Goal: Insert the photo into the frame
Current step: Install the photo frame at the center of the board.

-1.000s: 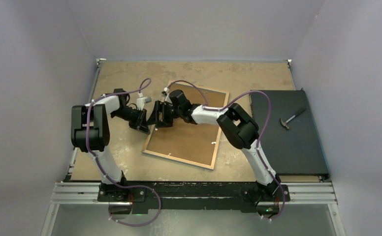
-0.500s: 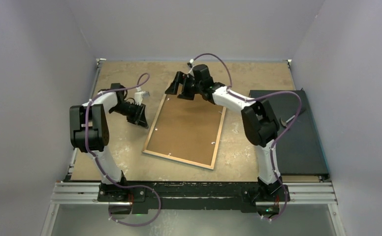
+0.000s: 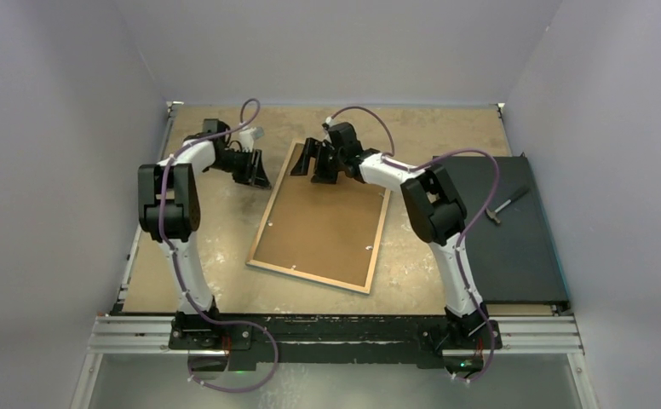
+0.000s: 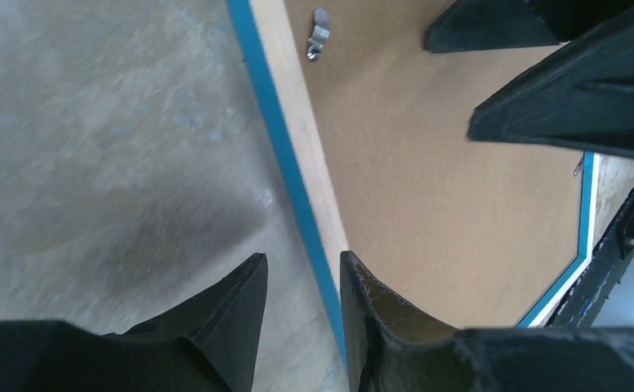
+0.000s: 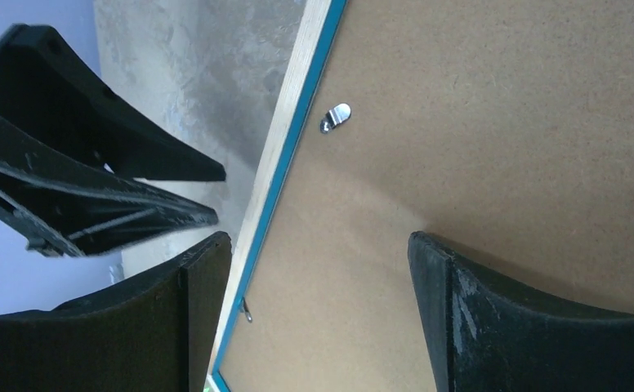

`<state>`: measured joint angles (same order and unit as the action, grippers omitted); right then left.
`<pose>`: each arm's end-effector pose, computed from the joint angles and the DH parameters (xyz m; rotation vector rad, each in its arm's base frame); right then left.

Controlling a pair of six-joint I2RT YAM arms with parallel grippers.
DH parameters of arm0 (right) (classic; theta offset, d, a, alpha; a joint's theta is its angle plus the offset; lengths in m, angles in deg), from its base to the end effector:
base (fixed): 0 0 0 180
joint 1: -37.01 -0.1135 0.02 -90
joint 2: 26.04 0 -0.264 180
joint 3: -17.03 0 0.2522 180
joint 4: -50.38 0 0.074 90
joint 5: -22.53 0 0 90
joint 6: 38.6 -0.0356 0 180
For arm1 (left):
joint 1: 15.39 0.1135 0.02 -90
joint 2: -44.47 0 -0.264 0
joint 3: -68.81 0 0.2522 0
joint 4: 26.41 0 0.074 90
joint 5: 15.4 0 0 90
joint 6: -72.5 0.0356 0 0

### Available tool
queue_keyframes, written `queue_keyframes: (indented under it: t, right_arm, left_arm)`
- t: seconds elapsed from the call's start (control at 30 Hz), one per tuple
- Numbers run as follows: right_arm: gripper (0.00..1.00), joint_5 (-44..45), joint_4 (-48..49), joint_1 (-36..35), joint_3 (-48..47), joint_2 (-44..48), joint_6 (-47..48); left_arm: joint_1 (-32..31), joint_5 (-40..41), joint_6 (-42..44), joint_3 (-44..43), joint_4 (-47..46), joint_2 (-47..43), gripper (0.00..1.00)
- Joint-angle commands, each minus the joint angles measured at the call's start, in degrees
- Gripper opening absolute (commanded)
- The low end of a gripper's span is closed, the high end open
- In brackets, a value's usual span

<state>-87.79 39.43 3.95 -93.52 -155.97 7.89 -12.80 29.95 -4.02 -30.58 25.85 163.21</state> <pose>0.4291 0.2941 0.1780 -0.0257 2.2902 1.1301 0.4169 -0.0062 0.1672 0.4114 2.5266 -0.9808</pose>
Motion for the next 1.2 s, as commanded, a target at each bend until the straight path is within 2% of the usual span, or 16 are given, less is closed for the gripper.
queue_keyframes:
  t: [0.0, 0.43, 1.17]
  right_arm:
    - [0.81, -0.93, 1.64, -0.08, -4.00, -1.21, -0.63]
    - [0.74, -3.17, 4.78, -0.16, -10.69, -9.30, -4.85]
    - [0.69, -6.40, 10.01, -0.34, -11.54, -14.09, -11.00]
  left_arm:
    - [-2.24, -1.40, -5.21, -2.23, -4.04, 1.90, 0.36]
    - [-3.43, -1.76, -3.71, -0.03, -4.30, 4.65, 0.11]
    - [-4.56, 0.07, -2.62, 3.25, -5.01, 3.43, 0.08]
